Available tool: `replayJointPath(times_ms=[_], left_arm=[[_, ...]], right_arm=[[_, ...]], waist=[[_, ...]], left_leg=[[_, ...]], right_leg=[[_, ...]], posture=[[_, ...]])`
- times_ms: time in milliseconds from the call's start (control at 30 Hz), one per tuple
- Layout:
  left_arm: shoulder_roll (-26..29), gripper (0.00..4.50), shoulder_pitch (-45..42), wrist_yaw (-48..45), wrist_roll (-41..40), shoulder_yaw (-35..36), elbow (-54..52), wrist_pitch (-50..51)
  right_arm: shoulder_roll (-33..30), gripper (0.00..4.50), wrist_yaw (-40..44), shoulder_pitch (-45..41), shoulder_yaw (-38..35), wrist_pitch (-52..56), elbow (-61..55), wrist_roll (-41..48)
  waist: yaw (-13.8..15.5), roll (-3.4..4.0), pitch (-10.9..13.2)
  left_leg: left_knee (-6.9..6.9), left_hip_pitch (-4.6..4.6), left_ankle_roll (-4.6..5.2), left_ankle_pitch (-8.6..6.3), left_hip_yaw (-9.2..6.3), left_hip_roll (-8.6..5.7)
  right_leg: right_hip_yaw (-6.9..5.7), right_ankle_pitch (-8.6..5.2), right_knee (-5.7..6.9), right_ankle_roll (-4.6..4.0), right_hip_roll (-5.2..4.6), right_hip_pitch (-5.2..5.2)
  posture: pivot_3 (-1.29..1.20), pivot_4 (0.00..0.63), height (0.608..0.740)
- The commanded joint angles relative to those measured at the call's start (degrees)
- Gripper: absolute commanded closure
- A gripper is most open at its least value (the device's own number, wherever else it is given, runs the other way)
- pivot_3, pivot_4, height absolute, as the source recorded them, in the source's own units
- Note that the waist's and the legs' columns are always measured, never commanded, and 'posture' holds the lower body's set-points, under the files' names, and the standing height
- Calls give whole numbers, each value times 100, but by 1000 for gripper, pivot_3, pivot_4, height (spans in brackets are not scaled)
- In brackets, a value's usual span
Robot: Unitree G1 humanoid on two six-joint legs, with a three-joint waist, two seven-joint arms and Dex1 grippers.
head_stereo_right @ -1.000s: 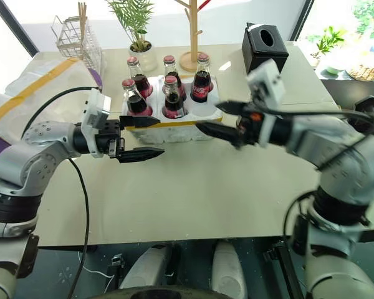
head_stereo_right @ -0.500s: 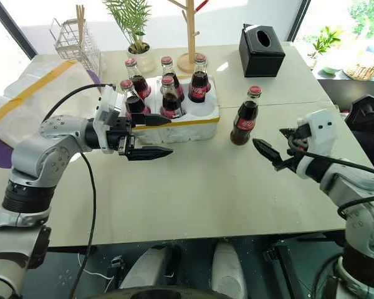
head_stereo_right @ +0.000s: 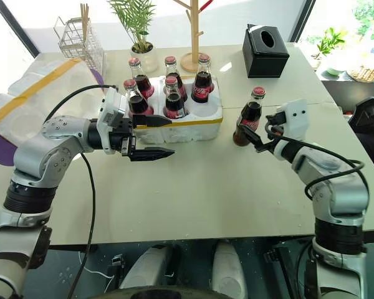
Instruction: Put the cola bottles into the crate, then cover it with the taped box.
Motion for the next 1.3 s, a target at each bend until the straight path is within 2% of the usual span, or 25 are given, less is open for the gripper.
replayJointPath(times_ms=[33,300,400,467,667,833,1000,1300], left_arm=[[5,0,-143,17,-11,128,-94,-93],[-39,0,-204,44,12,124,-64,-107],[-20,0,-193,59,14,155,-72,-118],[-9,0,-215,81,25,201,-24,-142],[44,0,-234,142,13,291,22,-167],[51,0,-248,180,20,331,54,-172],[33,0,-307,232,52,330,104,-182],[169,0,-176,351,-7,434,-86,-126]], right_arm=[[130,25,-37,-332,135,-387,380,-146],[355,25,14,-966,282,-1050,1511,-378],[344,839,47,-1022,251,-1069,1518,-340],[312,1729,90,-1036,193,-1027,1406,-255],[-97,1729,262,-1287,-44,-575,841,97],[-346,1729,494,-2453,-105,-135,775,629],[9,1729,495,-3293,103,71,1128,891],[713,1729,611,-3498,903,-548,1840,330]], waist=[[-8,0,0],[-12,0,0],[-17,0,0],[-15,0,0],[-23,5,3],[-106,19,12],[-148,18,12],[-116,17,11]], left_leg=[[0,0,0,0,0,0],[0,0,-6,3,-2,0],[0,-1,-6,3,-2,0],[0,0,-6,3,-2,0],[0,-10,-6,3,-2,0],[0,-15,-6,3,0,-1],[-11,-15,-7,4,0,15],[-2,-22,-8,4,-2,4]], right_leg=[[0,0,0,0,0,0],[0,0,1,0,2,-1],[0,0,1,0,2,-2],[0,0,1,0,2,-2],[1,0,2,0,2,-11],[2,0,1,0,1,-17],[-1,-1,3,-1,12,-24],[1,0,7,-1,4,-27]], posture=[[0,150,740],[0,150,740],[0,150,740],[0,150,740],[0,150,740],[0,150,740],[0,150,740],[0,150,740]])
